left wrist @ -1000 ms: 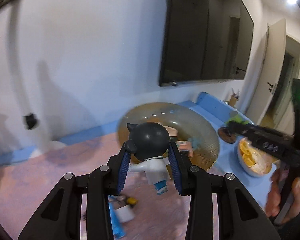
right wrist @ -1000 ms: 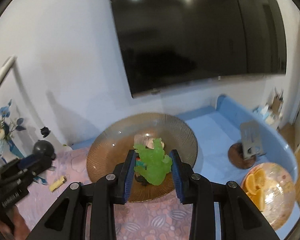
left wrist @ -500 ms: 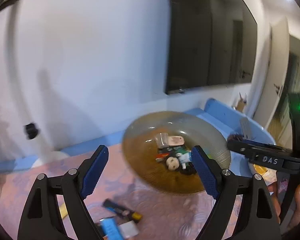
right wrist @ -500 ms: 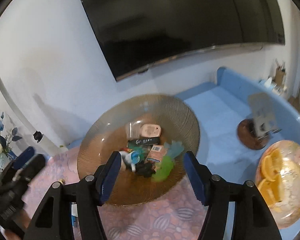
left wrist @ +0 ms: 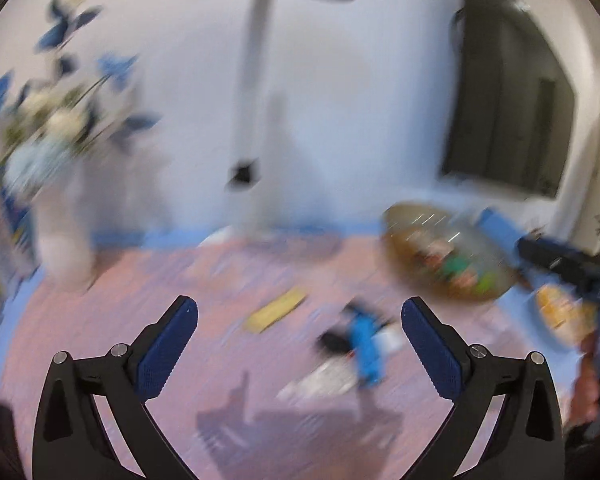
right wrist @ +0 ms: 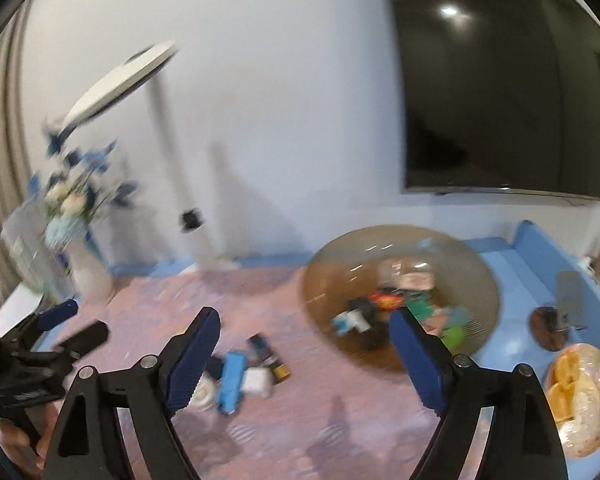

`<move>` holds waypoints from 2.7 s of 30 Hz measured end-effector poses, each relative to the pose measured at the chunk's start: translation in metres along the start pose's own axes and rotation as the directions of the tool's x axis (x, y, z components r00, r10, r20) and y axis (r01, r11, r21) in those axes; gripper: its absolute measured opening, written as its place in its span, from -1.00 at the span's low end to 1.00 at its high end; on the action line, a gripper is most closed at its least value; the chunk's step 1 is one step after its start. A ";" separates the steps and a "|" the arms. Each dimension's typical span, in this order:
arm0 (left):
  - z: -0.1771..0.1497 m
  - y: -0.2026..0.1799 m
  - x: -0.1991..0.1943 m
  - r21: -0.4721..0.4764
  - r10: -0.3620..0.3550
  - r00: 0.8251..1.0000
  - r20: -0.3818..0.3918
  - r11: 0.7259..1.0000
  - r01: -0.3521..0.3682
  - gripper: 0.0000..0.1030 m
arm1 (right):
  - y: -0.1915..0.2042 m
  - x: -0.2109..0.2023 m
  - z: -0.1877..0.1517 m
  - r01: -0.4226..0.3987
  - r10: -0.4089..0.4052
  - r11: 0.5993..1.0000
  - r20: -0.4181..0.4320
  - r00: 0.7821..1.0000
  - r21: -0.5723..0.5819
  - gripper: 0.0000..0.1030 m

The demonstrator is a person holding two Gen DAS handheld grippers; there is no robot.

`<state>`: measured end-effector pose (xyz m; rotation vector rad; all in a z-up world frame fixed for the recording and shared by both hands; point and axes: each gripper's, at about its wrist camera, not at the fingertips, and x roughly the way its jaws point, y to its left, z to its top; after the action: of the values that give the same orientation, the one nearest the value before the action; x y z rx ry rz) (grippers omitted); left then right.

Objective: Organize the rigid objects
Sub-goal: 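Grasp the white gear tape dispenser with the left gripper while the right grasps the white charger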

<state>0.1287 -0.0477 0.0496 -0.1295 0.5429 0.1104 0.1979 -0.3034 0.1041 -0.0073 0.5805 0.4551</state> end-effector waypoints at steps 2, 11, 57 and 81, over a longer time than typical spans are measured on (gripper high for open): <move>-0.027 0.015 0.009 0.021 0.096 0.995 -0.029 0.995 -0.096 0.98 | 0.019 0.016 -0.022 -0.035 0.034 0.999 -0.030 0.999 -0.023 0.66; -0.070 0.047 0.024 0.015 0.110 0.990 -0.085 0.994 -0.109 0.98 | 0.045 0.082 -0.091 -0.042 0.041 0.999 -0.187 0.981 -0.003 0.66; -0.039 -0.029 0.059 0.368 -0.246 0.912 -0.328 0.856 0.364 0.87 | 0.006 0.124 -0.088 -0.110 0.216 0.950 -0.361 0.907 0.292 -0.13; -0.050 -0.038 0.117 0.338 -0.323 0.830 -0.454 0.800 0.496 0.07 | 0.034 0.157 -0.079 0.064 -0.029 0.994 -0.338 0.941 0.093 -0.25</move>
<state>0.2082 -0.0847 -0.0504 0.1867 0.9002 -0.4892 0.2582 -0.2188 -0.0412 -0.0008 0.9391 0.3788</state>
